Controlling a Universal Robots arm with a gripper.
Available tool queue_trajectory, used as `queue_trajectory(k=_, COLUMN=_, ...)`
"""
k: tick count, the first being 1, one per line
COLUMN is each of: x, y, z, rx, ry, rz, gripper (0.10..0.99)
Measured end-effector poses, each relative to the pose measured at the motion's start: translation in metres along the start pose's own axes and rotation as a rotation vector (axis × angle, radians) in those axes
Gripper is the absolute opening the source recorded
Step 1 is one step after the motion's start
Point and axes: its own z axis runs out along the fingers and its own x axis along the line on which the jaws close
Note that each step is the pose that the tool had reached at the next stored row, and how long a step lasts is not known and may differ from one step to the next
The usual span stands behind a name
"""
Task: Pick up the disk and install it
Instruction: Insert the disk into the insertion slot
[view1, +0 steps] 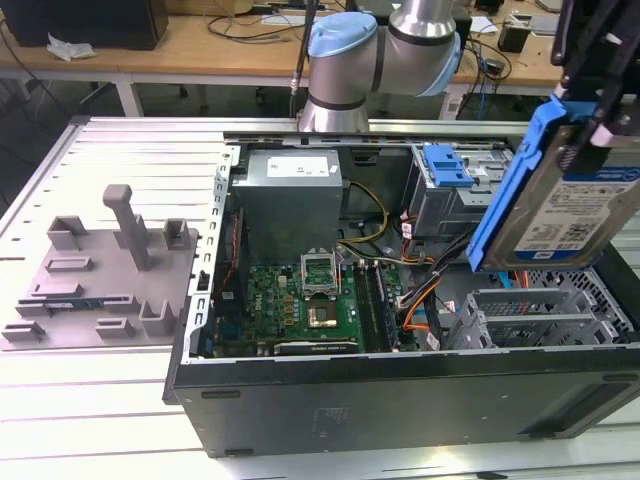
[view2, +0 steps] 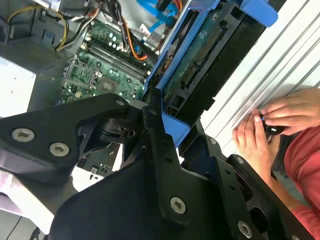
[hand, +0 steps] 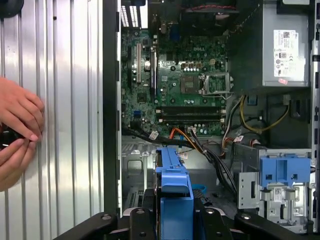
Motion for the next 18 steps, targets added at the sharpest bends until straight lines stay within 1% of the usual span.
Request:
queue_trajectory(k=2, x=0.0, y=-0.0049, z=0.0005, rx=0.0, ry=-0.0001, rz=0.0, gripper=0.369)
queue_trajectory(k=3, x=0.0, y=-0.0054, z=0.0006, rx=0.0, ry=0.0, rz=0.0, gripper=0.369)
queue_trajectory(k=12, x=0.0, y=-0.0056, z=0.0008, rx=0.0, ry=0.0, rz=0.0, gripper=0.369)
queue_trajectory(k=18, x=0.0, y=-0.0099, z=0.0011, rx=0.0, ry=0.0003, rz=0.0, gripper=0.369)
